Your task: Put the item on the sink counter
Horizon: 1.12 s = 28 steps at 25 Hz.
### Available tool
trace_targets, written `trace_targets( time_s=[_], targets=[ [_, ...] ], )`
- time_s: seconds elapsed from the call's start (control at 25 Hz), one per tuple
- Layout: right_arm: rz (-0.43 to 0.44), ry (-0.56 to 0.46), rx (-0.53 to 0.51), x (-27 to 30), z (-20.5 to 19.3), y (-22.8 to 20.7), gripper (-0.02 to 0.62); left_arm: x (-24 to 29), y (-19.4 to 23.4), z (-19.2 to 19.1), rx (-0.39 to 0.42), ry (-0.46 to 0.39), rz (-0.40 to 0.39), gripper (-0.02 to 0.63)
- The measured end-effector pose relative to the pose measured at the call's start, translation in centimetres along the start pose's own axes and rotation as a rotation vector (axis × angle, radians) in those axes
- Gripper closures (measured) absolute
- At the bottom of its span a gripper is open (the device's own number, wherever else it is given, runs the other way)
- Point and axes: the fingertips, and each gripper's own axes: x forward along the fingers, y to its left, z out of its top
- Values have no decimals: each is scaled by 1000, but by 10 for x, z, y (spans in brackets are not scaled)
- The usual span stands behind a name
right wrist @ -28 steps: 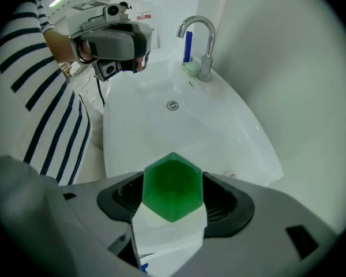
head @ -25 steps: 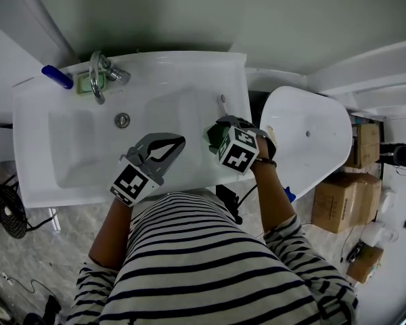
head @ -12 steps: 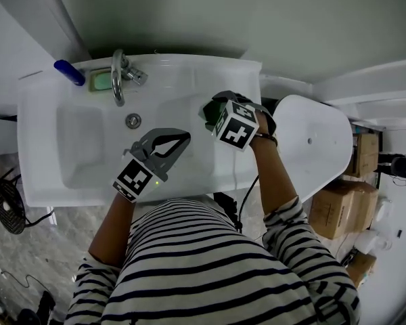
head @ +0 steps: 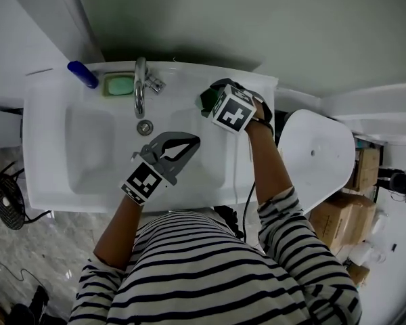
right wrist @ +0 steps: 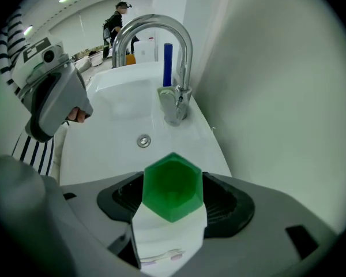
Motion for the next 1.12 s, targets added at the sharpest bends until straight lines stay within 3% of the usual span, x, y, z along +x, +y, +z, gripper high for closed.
trace_targets(
  time_s=[0.48,1.12],
  targets=[
    [42,-48,20,52,49,-28,287,-6,17,-13,-32,7,-2,603],
    [56,-65,19,67,71,-41,287,-8,27,-18,-41,13,14,603]
  ],
)
